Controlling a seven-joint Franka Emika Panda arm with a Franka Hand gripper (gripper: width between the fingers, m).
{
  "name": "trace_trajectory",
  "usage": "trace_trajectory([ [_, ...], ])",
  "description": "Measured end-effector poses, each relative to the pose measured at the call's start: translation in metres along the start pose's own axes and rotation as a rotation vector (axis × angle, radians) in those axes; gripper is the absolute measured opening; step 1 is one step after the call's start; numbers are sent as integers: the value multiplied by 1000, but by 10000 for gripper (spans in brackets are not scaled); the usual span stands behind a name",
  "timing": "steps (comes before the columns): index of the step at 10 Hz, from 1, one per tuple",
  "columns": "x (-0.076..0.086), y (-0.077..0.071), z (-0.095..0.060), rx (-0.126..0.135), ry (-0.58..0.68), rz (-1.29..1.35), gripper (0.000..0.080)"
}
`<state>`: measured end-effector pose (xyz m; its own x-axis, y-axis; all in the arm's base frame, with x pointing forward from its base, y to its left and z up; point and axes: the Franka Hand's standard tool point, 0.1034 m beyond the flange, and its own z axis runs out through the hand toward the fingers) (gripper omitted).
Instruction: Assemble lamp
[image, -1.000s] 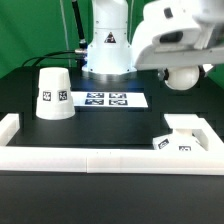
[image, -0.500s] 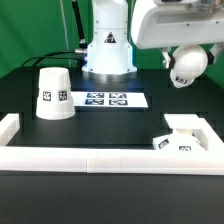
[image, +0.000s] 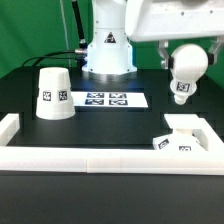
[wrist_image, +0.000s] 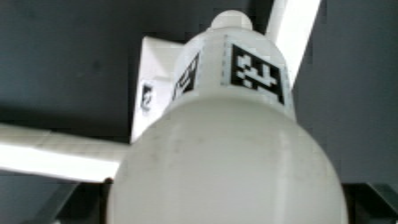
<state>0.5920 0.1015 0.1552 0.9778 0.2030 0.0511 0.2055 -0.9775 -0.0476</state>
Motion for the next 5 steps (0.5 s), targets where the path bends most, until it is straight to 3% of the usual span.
trace_trajectory([
  [1, 12, 2, -14, -12, 106, -15, 579],
  [2, 8, 2, -16, -11, 92, -18, 579],
  [3, 15, 3, -24, -10, 92, -27, 579],
  [5, 17, 4, -21, -13, 118, -26, 579],
])
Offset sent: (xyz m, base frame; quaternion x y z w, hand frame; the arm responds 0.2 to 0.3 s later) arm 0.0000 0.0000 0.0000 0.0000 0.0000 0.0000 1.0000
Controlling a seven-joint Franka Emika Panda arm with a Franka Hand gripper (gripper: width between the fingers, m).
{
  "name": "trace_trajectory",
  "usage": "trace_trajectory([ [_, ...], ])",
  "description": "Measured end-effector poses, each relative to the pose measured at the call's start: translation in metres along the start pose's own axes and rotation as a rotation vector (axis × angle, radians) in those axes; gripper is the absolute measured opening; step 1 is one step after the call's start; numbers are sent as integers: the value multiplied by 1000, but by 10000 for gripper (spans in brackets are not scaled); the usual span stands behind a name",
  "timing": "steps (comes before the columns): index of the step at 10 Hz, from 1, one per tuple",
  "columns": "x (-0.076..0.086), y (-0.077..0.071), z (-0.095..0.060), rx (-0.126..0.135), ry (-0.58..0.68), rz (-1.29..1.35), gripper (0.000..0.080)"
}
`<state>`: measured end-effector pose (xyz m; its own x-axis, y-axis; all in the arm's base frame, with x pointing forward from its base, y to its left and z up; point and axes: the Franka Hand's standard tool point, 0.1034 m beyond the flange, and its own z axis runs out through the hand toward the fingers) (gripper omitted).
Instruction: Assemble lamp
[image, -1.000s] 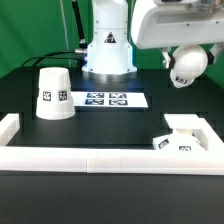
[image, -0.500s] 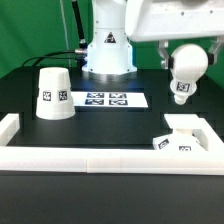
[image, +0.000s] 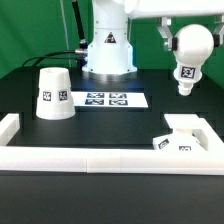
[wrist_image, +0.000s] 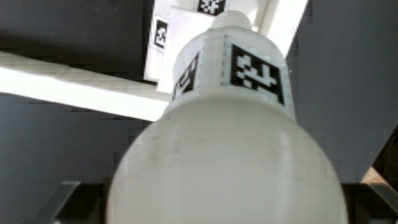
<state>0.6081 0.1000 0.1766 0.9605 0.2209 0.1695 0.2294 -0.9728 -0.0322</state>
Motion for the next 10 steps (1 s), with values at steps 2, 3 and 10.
trace_trajectory([
  [2, 0, 0, 1, 0, 0, 0, 579],
  [3, 9, 4, 0, -10, 70, -31, 579],
  [10, 16, 11, 8, -31, 159, -96, 580],
])
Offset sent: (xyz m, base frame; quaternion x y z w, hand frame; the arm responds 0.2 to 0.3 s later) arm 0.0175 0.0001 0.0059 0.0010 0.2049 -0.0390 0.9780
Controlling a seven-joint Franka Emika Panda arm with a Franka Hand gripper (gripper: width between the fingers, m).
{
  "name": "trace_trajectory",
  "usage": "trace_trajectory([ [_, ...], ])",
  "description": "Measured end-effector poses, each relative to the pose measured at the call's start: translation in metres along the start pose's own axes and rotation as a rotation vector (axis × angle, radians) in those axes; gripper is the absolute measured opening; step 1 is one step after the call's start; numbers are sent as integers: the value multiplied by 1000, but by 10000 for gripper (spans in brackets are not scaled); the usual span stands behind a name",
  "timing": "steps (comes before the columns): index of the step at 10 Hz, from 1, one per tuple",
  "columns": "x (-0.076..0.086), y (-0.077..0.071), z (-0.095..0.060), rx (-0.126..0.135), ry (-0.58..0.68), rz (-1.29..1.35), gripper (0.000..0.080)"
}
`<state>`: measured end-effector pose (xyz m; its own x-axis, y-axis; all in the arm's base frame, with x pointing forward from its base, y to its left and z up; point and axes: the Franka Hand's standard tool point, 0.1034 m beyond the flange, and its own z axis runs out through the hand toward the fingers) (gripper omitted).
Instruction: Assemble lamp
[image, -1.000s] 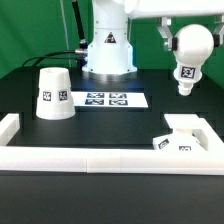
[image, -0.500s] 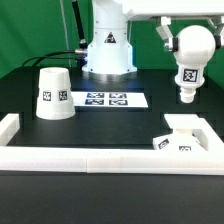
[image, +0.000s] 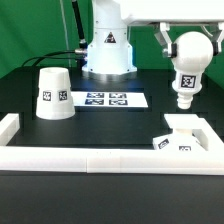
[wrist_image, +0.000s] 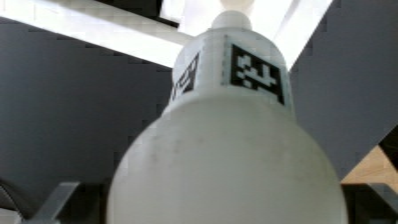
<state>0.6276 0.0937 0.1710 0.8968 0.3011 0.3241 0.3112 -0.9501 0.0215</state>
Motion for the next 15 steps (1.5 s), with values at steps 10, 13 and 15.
trace_trajectory([
  [10, -10, -2, 18, -7, 23, -18, 580],
  [13, -14, -6, 24, -3, 13, -21, 580],
  [15, -16, -6, 28, -1, 7, -21, 580],
])
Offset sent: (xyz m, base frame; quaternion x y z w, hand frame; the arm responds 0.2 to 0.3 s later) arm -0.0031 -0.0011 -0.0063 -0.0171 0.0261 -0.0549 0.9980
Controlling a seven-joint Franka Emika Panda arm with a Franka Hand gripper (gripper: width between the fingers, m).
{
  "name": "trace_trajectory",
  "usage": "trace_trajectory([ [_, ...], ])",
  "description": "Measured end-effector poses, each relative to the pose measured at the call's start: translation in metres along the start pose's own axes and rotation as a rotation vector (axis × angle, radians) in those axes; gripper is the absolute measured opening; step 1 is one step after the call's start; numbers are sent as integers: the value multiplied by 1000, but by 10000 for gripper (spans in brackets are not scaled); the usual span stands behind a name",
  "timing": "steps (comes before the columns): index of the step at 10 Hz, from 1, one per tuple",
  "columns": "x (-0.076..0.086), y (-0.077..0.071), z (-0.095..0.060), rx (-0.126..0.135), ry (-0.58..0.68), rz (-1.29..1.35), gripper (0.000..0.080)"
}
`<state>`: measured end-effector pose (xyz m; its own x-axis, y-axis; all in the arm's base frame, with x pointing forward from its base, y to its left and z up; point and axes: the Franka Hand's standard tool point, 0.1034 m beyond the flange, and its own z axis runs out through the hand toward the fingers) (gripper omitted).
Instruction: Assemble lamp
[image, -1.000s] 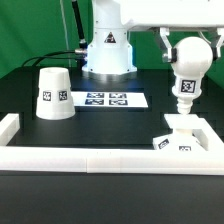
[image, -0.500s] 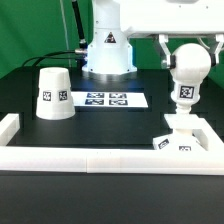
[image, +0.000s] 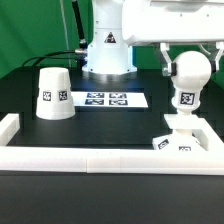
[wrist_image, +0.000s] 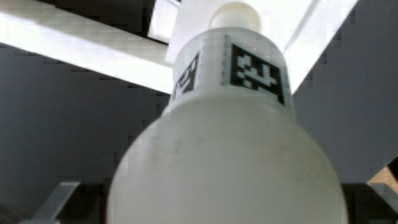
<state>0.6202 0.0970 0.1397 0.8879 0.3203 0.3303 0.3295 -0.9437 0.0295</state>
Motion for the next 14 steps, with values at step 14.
trace_trajectory([
  [14, 1, -1, 7, -6, 30, -1, 698],
])
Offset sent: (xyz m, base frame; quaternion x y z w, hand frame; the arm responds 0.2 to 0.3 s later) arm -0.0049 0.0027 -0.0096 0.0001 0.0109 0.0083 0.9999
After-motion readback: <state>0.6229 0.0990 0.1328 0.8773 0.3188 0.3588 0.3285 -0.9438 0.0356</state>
